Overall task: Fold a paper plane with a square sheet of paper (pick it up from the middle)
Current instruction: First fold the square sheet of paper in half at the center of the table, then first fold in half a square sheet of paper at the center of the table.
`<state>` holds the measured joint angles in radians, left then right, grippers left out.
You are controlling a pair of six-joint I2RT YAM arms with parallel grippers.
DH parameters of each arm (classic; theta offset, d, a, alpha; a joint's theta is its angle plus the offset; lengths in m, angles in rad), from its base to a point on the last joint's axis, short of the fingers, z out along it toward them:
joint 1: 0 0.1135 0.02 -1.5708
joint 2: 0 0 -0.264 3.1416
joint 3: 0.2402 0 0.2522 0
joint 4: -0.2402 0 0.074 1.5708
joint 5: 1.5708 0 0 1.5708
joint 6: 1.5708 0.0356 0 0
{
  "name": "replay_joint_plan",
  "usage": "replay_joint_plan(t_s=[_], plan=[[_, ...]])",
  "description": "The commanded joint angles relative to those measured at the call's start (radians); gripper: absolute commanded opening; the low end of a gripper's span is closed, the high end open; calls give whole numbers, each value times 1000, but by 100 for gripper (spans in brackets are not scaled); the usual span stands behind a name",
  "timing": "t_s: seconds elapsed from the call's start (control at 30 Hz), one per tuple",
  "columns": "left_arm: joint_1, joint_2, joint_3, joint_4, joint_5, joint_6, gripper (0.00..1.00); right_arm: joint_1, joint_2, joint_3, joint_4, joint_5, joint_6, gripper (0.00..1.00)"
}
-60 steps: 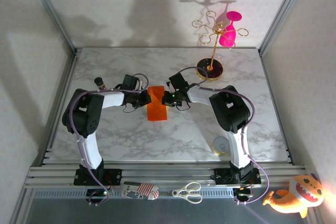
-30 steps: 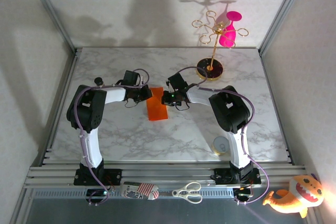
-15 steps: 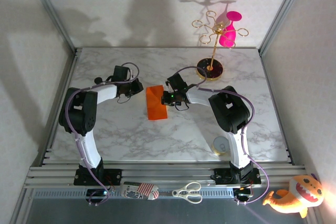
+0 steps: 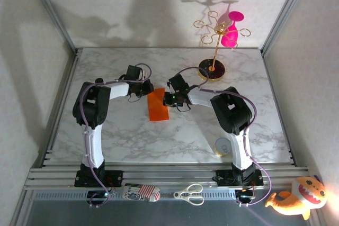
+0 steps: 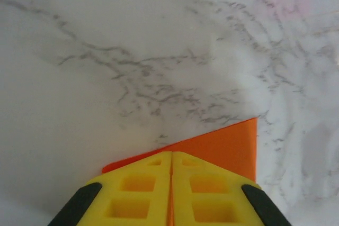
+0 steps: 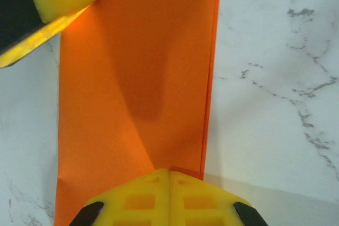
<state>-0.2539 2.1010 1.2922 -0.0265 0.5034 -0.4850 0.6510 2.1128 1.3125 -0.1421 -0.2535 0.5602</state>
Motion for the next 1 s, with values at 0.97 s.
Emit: replay_joint_plan(t_s=[0.97], plan=[[-8, -118, -122, 2, 33, -79, 8, -39, 65, 24, -396, 90, -557, 0]])
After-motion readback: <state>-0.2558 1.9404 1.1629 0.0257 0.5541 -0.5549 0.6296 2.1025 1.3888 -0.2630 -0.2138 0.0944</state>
